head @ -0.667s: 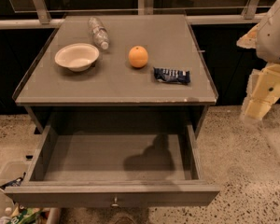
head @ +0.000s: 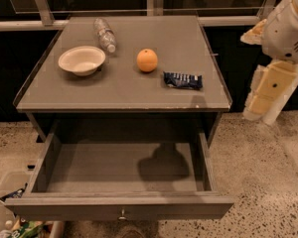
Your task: Place orange into top drawer
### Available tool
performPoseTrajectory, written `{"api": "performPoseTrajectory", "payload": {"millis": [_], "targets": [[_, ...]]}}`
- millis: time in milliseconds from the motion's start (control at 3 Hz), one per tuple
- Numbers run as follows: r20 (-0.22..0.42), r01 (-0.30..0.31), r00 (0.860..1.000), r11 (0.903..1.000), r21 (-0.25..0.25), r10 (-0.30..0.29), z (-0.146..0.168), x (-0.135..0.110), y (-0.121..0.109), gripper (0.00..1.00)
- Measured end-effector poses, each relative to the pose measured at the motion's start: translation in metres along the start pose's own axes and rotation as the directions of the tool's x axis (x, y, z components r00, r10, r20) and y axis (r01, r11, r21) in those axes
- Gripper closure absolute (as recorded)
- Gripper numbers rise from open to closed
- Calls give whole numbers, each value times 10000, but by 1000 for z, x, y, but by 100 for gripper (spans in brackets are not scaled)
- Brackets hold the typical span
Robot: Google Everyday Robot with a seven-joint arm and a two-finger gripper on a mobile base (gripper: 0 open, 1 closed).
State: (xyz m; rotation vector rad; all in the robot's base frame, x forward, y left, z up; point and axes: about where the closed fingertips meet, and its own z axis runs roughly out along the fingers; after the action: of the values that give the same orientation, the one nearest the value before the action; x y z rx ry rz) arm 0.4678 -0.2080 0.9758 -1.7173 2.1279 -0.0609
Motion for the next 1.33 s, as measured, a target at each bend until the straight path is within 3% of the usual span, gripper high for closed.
{"api": "performPoseTrajectory", "payload": {"millis": [333, 667, 1000, 1333], "targets": [[1222, 482, 9916, 9980, -412, -429, 25, -24, -30, 0], [2261, 974, 9709, 9926, -730, -787, 54, -63, -70, 0], [2860, 1261, 9536, 9875, -948, -943, 81, -98, -98, 0], [2906, 1275, 9519, 9880, -869, -973, 81, -100, -102, 0]]}}
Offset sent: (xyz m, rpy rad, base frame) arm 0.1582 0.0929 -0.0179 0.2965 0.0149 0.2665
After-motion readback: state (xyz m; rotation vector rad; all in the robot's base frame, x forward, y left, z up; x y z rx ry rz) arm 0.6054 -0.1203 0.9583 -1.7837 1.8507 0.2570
